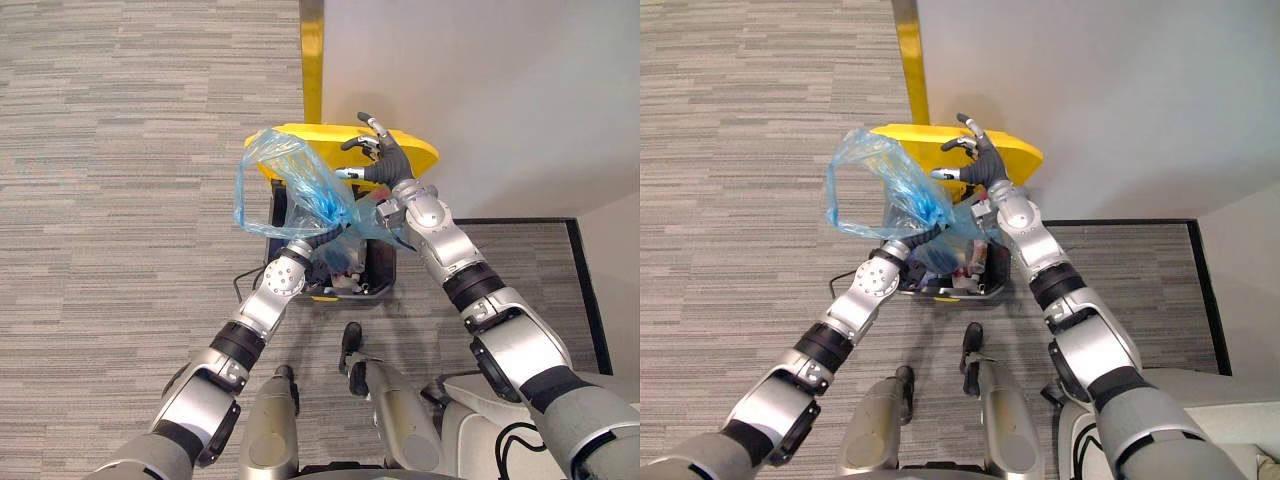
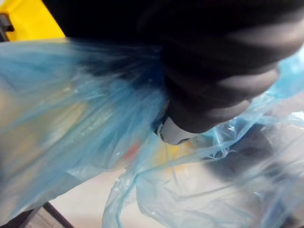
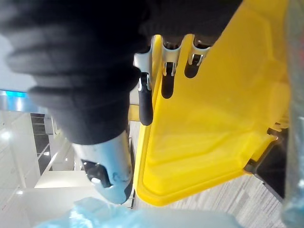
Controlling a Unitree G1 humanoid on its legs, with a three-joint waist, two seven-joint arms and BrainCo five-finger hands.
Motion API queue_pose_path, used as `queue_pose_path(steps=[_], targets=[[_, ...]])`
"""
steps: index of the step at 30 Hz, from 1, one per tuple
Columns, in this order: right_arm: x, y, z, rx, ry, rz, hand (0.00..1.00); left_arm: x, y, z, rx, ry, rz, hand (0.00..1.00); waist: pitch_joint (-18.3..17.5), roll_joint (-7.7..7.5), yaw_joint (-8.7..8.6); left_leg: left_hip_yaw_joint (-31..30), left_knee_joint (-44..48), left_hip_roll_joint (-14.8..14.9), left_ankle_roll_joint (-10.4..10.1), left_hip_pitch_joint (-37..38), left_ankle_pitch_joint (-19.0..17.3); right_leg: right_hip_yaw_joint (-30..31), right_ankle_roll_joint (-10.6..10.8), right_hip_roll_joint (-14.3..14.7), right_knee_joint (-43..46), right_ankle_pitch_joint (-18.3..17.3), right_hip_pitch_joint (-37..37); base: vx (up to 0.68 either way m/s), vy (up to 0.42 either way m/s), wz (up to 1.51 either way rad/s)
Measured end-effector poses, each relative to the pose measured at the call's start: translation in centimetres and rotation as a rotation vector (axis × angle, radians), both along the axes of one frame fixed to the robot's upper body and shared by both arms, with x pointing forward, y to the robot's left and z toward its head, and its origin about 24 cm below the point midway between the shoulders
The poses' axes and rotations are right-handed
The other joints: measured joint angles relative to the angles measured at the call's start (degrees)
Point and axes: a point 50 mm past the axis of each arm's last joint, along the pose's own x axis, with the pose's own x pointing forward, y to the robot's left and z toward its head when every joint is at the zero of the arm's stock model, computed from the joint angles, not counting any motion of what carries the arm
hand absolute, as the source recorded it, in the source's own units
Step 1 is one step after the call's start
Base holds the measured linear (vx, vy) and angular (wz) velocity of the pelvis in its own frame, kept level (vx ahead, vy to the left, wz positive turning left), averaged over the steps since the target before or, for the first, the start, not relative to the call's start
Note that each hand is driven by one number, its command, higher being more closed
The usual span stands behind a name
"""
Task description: Gather rubbish on tea table into small bin, then transfer packed bag to large trash can.
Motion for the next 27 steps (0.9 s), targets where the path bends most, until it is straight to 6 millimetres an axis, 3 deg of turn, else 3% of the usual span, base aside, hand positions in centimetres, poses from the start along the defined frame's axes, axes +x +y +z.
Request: queue_pose_path(steps=[5,9,13,18,19,22,27], targets=[[-0.3,0.3,0.8,-0.042,-0.066,-0.013,0.0,0.4,1.3,-1.4,0.032,0.059,0.057,1.0,0.3,-0.34,0.01,0.1,2.4,0.4,0.3,-3.2,-0.9,0.1,0.3,0.1,0.9,-0.1,-2.6,-0.07,0.01,-0.03],[-0.5,0.6,1.5,-0.07,-0.121,-0.025,0.0,1.7,1.9,-0.3,0.089,0.036,0.09,1.0,2.7,-0.78,-0.11,-0.1,3.9,0.6,0.3,-5.8,-1.0,-0.1,0.3,0.2,1.4,0.1,-4.6,-0.05,0.002,-0.01],[-1.3,1.7,4.3,-0.068,-0.241,0.001,0.0,2.9,4.3,-0.1,0.125,0.077,0.185,1.0,4.8,-1.87,-1.97,-0.3,5.8,0.9,-0.1,-8.6,-1.1,-0.4,0.0,0.1,3.0,0.3,-7.2,-0.01,0.002,-0.01],[-2.0,2.3,5.3,-0.052,-0.291,0.031,0.0,3.1,6.2,-0.7,0.136,0.124,0.257,1.0,5.1,-2.21,-3.03,0.2,6.7,1.0,0.2,-10.3,-1.8,0.3,0.0,0.1,3.9,0.2,-9.2,0.0,0.034,-0.07],[-2.0,2.3,5.4,-0.049,-0.297,0.032,0.0,3.2,6.4,-0.5,0.124,0.123,0.27,0.0,5.1,-2.21,-3.01,0.5,7.0,1.0,0.3,-10.7,-1.9,0.6,0.0,0.1,4.2,0.2,-9.9,0.0,0.037,-0.11],[-2.5,2.6,5.9,-0.036,-0.322,0.035,0.0,3.4,6.9,0.0,0.112,0.116,0.292,0.0,5.1,-2.2,-3.01,0.7,8.0,1.1,0.4,-11.8,-2.4,0.8,0.0,0.2,4.9,0.1,-11.0,-0.01,0.034,-0.07],[-2.7,2.7,5.3,-0.042,-0.323,0.033,0.0,3.3,7.4,-1.0,0.151,0.169,0.321,0.0,5.1,-2.21,-3.14,0.5,8.6,1.1,0.7,-12.2,-2.9,1.2,0.0,0.0,5.7,-0.2,-11.6,-0.01,0.016,-0.02]])
